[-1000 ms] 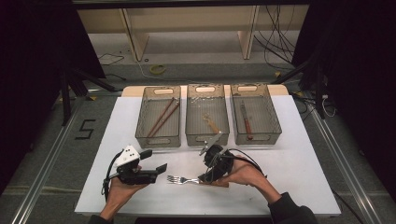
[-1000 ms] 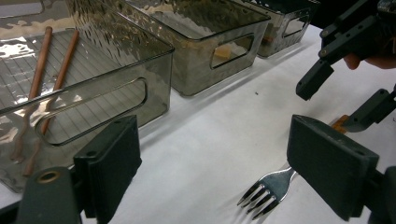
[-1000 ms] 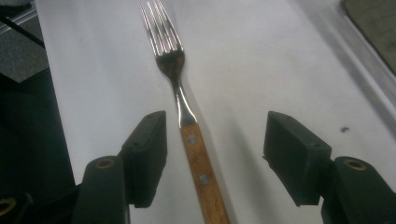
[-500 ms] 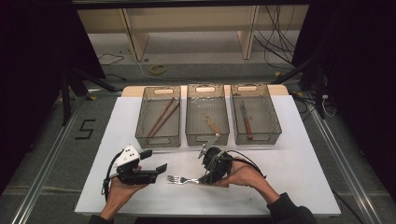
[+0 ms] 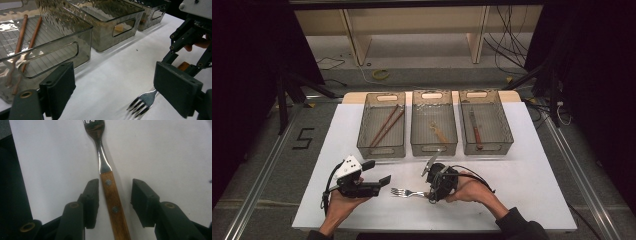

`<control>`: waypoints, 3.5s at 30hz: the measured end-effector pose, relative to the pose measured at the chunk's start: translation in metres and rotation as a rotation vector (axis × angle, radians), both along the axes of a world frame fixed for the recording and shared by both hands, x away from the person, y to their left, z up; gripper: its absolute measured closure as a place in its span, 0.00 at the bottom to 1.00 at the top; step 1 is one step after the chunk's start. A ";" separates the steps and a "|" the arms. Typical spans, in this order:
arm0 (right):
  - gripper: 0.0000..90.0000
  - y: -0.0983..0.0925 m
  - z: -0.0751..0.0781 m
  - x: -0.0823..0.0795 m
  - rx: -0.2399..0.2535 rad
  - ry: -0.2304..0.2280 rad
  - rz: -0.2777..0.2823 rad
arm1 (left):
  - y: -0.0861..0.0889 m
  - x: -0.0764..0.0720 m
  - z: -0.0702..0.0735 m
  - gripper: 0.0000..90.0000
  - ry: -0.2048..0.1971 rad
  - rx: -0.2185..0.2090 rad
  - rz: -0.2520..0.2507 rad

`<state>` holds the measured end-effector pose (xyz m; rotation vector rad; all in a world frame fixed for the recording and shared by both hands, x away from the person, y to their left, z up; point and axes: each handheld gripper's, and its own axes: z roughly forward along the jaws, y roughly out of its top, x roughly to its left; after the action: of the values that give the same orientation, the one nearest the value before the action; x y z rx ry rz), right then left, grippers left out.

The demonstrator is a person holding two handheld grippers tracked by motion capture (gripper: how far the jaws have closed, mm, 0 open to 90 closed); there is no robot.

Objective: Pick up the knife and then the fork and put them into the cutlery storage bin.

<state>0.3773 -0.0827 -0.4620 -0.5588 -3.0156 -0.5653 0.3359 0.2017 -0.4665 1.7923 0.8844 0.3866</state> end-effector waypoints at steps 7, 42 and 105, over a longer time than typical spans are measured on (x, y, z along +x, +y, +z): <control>0.71 0.002 -0.003 -0.002 -0.025 -0.002 0.014 | 0.000 0.000 0.000 0.19 0.000 -0.001 0.000; 0.86 0.007 -0.004 -0.009 -0.070 -0.041 0.038 | 0.000 0.000 0.000 0.19 0.003 0.002 -0.003; 0.87 -0.054 0.050 0.025 0.195 -0.046 -0.172 | 0.001 0.001 -0.002 0.19 0.002 0.006 0.003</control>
<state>0.4021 -0.1363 -0.4125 -0.8068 -2.9252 -0.8808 0.3369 0.2029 -0.4680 1.7973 0.8877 0.3901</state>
